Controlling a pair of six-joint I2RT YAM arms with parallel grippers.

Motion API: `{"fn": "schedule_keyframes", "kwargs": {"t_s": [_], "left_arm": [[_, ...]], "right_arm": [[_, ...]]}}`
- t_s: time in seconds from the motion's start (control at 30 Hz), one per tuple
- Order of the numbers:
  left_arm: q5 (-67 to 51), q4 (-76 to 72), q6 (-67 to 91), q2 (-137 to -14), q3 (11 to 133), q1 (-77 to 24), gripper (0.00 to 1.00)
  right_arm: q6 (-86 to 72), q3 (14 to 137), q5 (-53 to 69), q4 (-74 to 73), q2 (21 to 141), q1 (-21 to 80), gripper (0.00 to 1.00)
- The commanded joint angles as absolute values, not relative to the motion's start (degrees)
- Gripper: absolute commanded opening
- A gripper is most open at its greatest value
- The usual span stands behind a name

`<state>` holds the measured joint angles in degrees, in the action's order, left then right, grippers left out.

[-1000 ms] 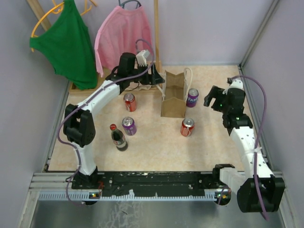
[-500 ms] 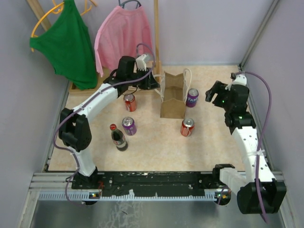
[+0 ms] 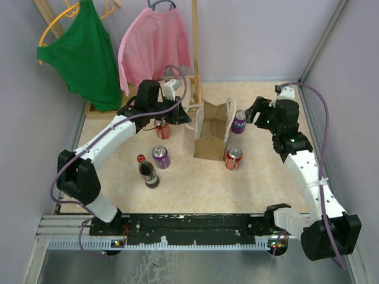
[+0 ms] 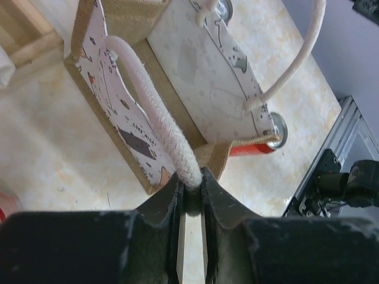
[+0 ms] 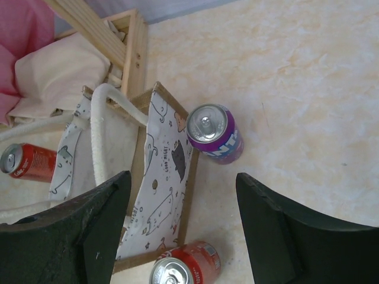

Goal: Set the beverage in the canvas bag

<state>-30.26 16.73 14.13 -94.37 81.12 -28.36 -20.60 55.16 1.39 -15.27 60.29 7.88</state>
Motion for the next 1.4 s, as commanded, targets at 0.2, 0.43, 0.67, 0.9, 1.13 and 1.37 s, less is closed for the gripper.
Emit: {"fn": "schedule_keyframes", "kwargs": {"t_s": [0.2,0.43,0.67,0.9,1.13,1.37], "left_arm": [[-31.6,19.5,17.3,-82.3,70.9,-28.7,0.19],[-33.1,22.0,17.1,-78.8,68.7,-28.9,0.19],[-35.7,23.8,16.5,-76.5,66.7,-29.9,0.19],[-37.8,25.7,16.1,-73.3,63.4,-30.9,0.19],[-38.2,27.1,15.7,-71.5,62.7,-31.0,0.19],[-40.4,28.5,15.2,-70.5,62.8,-31.0,0.18]], "right_arm": [[-20.3,58.6,-1.8,-13.8,59.8,11.3,0.72],[-20.4,58.5,-2.1,-13.9,59.8,12.1,0.72],[-20.5,57.9,-2.5,-14.3,59.0,12.4,0.72],[-20.4,57.6,-3.1,-15.3,58.2,12.6,0.72],[-20.6,57.1,-3.5,-15.8,57.8,13.1,0.72],[-20.5,57.2,-3.7,-16.4,57.1,13.8,0.72]]}}
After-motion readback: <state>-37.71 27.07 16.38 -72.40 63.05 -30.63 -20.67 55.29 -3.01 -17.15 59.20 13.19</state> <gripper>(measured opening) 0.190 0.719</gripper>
